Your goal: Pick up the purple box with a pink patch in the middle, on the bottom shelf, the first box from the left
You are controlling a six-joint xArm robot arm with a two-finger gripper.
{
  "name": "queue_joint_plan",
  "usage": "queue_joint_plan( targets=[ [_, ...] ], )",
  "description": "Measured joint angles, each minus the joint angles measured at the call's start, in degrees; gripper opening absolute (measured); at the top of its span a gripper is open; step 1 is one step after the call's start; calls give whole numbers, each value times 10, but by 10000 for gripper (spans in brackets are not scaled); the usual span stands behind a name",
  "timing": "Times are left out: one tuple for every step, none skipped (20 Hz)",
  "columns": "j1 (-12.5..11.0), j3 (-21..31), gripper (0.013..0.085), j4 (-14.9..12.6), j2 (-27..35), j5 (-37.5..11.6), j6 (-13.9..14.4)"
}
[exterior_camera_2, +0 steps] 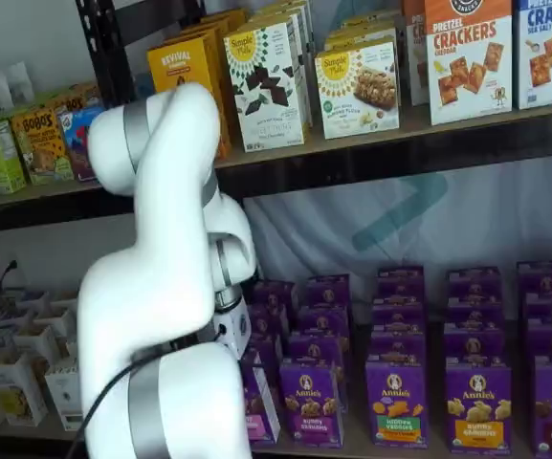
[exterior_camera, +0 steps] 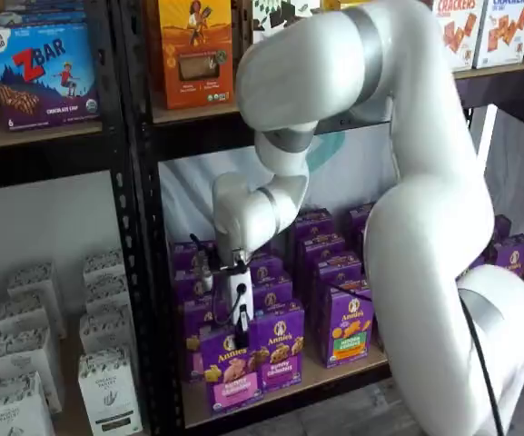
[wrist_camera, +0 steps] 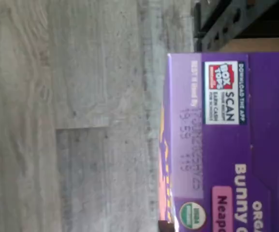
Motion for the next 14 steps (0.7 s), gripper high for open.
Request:
queue_joint_plan(
  targets=[
    [0,12,330,1,-13,4,-1],
    [0,23,330,3,-27,9,-3],
    [0,36,330,4,-42,13,-3],
    [0,46,330,4,-54,16,-3],
    [0,59,330,4,-71,20,-3],
    [1,70,330,7,-85,25,-5],
    [1,83,330,12,-103,32,-10],
    [1,93,330,16,-118,38,-13],
    [1,101,330,19,-131,45,-16],
    [0,113,330,23,-150,55,-19],
    [0,121,330,26,-164,62,-22],
    [0,128,330,30,-176,69,-26],
    [0,134,330,33,-187,75,-28],
    [0,139,330,34,-196,79,-29]
  ],
)
